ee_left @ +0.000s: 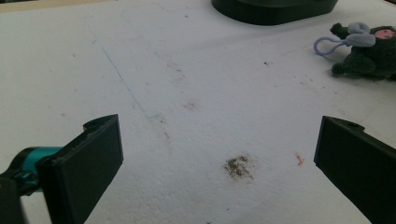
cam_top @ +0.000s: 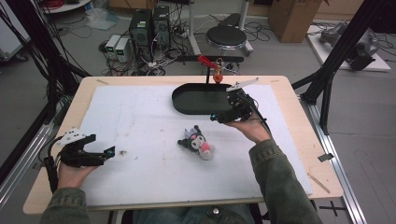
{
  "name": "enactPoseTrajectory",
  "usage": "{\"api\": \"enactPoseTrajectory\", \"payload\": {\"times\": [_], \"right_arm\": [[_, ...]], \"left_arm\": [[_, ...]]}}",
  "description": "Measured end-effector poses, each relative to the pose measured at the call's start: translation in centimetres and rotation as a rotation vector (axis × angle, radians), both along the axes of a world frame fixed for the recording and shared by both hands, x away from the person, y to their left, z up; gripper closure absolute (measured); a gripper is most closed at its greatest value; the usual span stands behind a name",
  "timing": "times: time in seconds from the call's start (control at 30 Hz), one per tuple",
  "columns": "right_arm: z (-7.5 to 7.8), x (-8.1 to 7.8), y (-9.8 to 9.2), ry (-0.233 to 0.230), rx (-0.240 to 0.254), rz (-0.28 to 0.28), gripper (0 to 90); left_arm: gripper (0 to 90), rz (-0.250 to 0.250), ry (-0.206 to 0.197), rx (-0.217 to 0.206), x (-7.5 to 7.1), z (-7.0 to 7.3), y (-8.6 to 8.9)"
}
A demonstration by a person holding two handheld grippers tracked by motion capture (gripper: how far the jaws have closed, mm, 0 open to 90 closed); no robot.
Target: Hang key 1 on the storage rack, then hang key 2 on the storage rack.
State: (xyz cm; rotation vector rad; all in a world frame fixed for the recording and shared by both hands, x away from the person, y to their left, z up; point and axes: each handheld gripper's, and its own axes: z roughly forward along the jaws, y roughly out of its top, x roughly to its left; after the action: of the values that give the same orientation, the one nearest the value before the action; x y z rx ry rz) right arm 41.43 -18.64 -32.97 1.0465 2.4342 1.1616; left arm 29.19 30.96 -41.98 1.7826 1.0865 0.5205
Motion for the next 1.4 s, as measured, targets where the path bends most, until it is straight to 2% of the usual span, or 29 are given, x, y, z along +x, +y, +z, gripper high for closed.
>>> {"api": "enactPoseTrajectory", "payload": {"times": [0.23,0.43,0.63,0.73,0.8,0.97,1.03,1.27,1.4], "right_arm": [[-1.0,-1.4,0.5,0.013,0.015,0.019,0.4],[-2.2,-2.5,1.5,0.021,-0.009,0.052,0.4],[-3.7,-3.2,2.6,0.048,-0.063,0.080,0.4],[-4.1,-3.6,3.1,0.052,-0.051,0.091,0.4],[-4.7,-3.7,3.3,0.054,-0.060,0.092,0.4],[-6.1,-4.0,3.6,0.084,-0.052,0.092,0.4],[-6.5,-4.1,4.0,0.103,-0.078,0.104,0.4],[-7.5,-4.7,5.7,0.083,-0.167,0.122,0.4],[-8.1,-4.8,6.4,0.116,-0.196,0.130,0.4]], "left_arm": [[1.7,-0.002,0.002,0.002,0.0,0.0,0.0],[1.7,0.000,0.002,0.003,0.0,0.0,0.0],[1.7,0.000,0.002,0.003,0.0,0.0,0.0],[1.7,0.000,0.003,0.004,0.0,0.0,0.0],[1.7,0.000,0.003,0.003,0.0,0.0,0.0],[1.7,0.000,0.007,0.003,0.1,-0.1,0.0],[1.7,-0.002,0.007,0.006,0.1,-0.1,0.0],[1.7,0.000,0.006,0.009,0.1,-0.1,0.1],[1.7,0.001,0.003,0.009,0.1,-0.1,0.1]]}}
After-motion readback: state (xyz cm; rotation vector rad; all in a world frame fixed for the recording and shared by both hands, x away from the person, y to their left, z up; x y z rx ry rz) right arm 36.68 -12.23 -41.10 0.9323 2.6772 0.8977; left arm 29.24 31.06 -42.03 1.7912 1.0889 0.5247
